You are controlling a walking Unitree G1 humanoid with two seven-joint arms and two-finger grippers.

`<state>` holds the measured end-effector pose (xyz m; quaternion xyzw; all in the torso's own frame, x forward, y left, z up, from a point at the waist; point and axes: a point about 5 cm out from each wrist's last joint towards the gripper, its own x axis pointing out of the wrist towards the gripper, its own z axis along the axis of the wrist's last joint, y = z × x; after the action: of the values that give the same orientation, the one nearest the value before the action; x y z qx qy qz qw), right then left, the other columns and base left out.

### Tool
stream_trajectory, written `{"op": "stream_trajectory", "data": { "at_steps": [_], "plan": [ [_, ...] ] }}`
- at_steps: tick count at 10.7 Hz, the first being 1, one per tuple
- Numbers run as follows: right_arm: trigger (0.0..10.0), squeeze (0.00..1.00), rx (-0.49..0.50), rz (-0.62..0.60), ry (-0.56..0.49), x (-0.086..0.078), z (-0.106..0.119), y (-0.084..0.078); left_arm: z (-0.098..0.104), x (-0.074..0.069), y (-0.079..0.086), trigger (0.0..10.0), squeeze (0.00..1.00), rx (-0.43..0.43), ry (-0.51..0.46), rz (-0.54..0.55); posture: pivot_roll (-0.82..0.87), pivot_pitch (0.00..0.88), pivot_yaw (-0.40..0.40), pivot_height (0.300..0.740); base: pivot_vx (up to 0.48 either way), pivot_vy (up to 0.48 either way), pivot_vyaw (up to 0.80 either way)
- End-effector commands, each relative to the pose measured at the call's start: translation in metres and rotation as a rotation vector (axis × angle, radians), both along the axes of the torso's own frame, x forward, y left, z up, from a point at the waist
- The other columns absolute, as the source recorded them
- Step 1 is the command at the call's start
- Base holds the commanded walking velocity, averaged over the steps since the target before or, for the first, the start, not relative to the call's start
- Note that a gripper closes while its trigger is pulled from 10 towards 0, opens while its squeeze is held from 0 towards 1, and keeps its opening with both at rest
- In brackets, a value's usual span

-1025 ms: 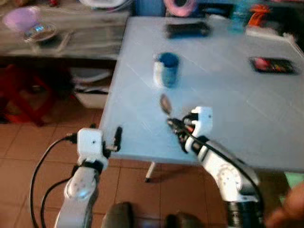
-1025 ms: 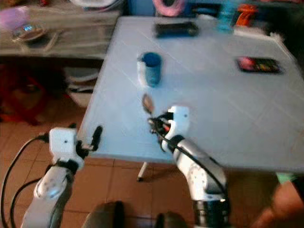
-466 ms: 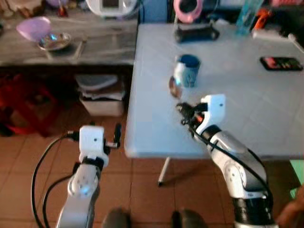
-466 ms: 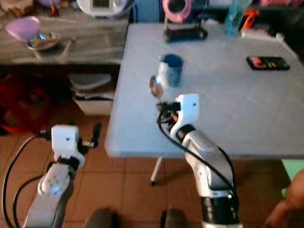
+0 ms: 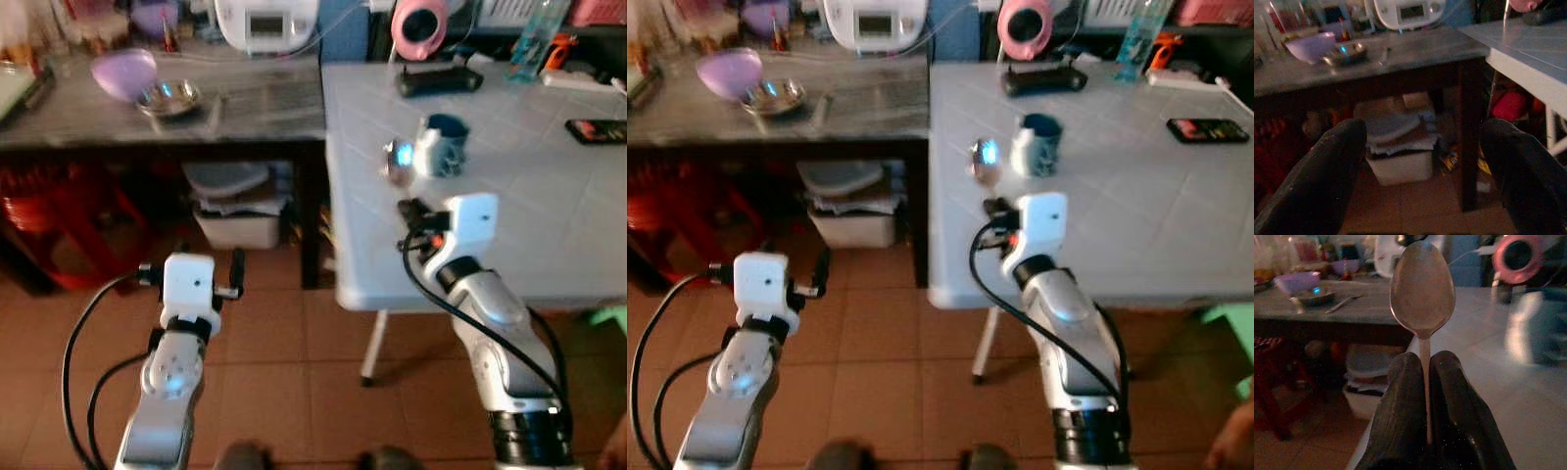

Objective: Setting the table

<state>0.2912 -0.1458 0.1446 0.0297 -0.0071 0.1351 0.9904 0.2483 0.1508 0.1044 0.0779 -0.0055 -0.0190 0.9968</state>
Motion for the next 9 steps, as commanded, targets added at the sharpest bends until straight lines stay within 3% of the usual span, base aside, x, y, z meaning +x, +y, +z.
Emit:
{"op": "stream_trajectory", "data": {
  "at_steps": [1,9],
  "plan": [
    [0.0,0.00,0.004,0.016,-0.027,0.001,0.003,0.007,0.001,0.002,0.005,10.0,0.00,0.023,-0.008,0.020,-0.01,0.000,0.031,0.740,0.480,0.000,0.00],
    [0.0,0.00,-0.002,0.025,-0.071,0.005,0.002,0.008,0.002,0.015,0.006,10.0,0.00,0.034,-0.023,0.031,-0.02,0.000,0.034,0.740,0.479,0.000,0.00]
  ]
}}
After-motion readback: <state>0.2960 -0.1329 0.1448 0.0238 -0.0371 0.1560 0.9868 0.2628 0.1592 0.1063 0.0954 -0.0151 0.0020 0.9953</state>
